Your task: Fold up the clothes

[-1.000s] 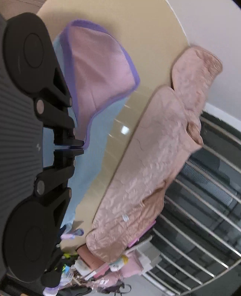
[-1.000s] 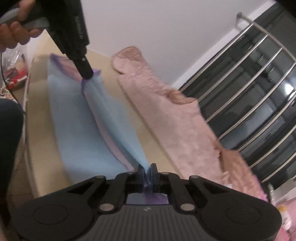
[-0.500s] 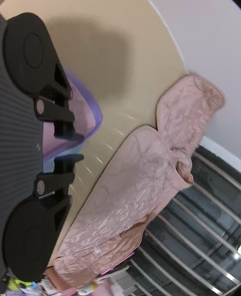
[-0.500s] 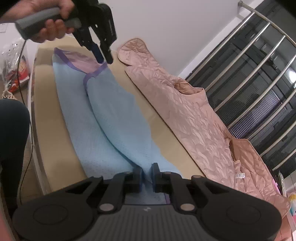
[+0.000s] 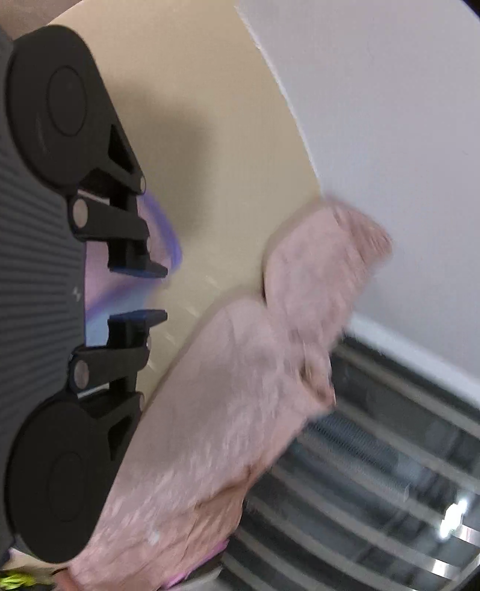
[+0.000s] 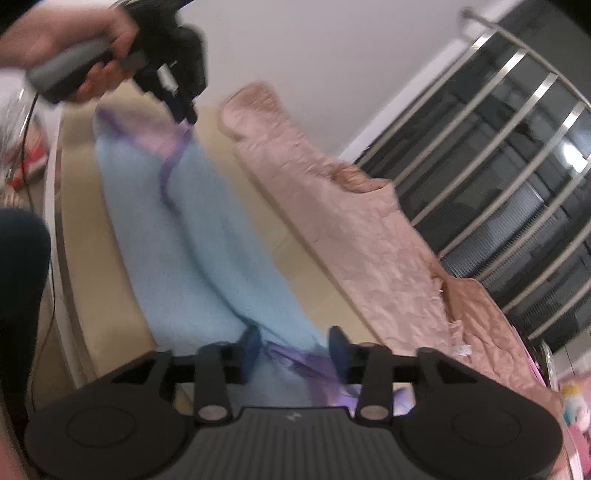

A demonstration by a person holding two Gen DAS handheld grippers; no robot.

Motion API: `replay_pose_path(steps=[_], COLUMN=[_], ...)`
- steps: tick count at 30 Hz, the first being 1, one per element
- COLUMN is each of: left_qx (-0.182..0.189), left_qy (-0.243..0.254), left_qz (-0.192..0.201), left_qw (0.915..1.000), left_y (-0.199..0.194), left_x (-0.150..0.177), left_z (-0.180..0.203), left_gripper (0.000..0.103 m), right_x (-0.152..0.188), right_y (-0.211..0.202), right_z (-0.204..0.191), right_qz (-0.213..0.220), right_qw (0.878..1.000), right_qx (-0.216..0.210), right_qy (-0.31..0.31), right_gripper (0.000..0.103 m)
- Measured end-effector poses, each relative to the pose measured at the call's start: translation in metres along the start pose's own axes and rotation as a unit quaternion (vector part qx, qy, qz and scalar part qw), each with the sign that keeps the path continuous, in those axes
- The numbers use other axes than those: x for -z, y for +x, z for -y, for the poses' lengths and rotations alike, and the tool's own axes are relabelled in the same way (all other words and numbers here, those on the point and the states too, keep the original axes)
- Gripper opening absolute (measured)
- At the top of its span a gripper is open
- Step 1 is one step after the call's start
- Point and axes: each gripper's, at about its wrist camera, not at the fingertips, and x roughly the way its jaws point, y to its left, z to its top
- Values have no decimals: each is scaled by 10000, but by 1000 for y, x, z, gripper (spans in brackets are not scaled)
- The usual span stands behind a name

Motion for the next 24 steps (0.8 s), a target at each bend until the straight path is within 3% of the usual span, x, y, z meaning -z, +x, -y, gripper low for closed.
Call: replay_pose_path(steps=[4,7,10,13,14,18,21,24], left_qx=[1059,1571,1743,1665,1639,1535,1454,1462], left_qy=[719,1101,1537,1740,1749,1651,1593,1574], left_qz=[-381,-755,-938,-1220,-1260,-1342,-1414,-1420], left_qw=[9910,9785,9681,9629,9626,9650,9662,9663], left_y=[-10,-4,3,8,7,6,11,12], left_x=[17,37,64,87,92,98,98,97], left_z=[48,85,115,126,126,117,112,111], left_gripper=[31,31,31,31,31,30,30,30], right_x=[5,11,19,19,20,34,42,46], right_y=[-19,4,39,72,81,105,90,50], right_z=[50,101,149,161,159,154,149,146], right_qz=[9,-576,-1154,-1477,-1618,-2129,-1857,-938], right_qw=[9957,9812,9465,9277,9249,9070,9018,8993], right_qx=[-204,-6,92,-8,23,60,359,723], right_qy=[905,1843,3012,3429,3441,3634,3886,4209], right_gripper=[45,45,45,39,35,3,2,2])
